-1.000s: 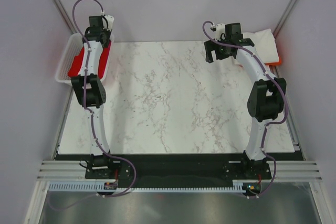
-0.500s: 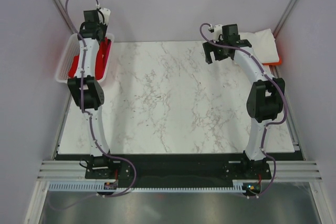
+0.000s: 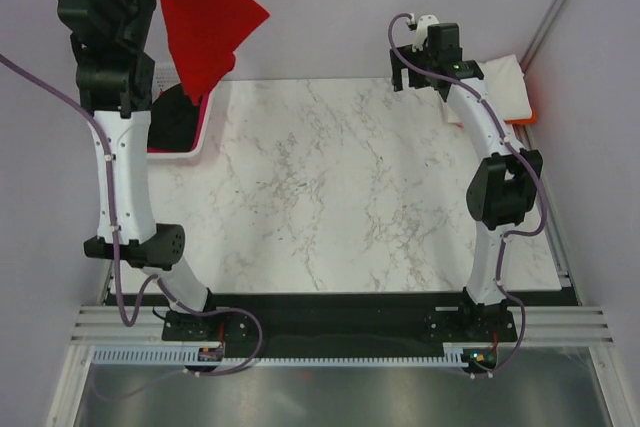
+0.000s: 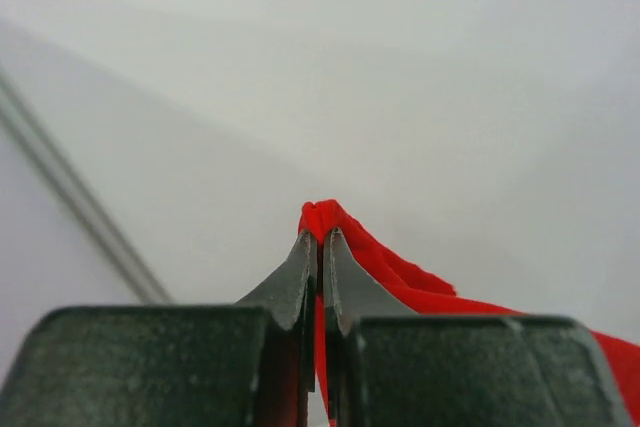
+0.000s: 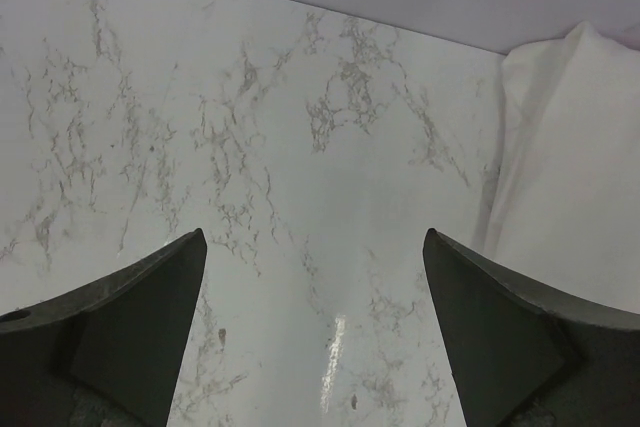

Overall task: Fold and stack the t-shirts
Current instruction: Move the tshirt to the center of the board

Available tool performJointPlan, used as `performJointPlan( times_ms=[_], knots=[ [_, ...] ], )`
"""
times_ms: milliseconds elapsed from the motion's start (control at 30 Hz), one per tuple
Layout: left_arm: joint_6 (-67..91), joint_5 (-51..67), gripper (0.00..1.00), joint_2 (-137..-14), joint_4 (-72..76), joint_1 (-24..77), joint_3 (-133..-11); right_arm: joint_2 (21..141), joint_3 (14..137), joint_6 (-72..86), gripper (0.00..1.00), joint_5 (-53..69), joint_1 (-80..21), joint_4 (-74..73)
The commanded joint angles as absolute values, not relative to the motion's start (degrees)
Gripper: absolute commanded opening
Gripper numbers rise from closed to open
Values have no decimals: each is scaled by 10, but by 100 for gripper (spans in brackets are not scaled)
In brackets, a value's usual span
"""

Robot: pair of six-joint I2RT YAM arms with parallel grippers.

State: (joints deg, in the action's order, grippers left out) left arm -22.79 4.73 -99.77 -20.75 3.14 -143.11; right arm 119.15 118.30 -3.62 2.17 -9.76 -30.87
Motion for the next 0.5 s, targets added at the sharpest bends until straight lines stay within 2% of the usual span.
performJointPlan(
  times_ms=[0,133,267,400,467],
  knots=[
    [-247,76,2,-992,-193,89,-1426,1206,1201,-22,98,68,-96,-318],
    [-261,60,2,-975,-198,166,-1419,1194,1194,-40,98,36,-91,-317],
    [-243,69,2,-956,-224,203,-1384,1159,1149,-39,98,20,-63,-278],
    [-185,97,3,-910,-237,227,-1261,1144,1142,-56,96,39,-38,-269],
    [-157,118,2,-874,-243,247,-1184,1128,1121,-82,92,103,-31,-269]
  ],
)
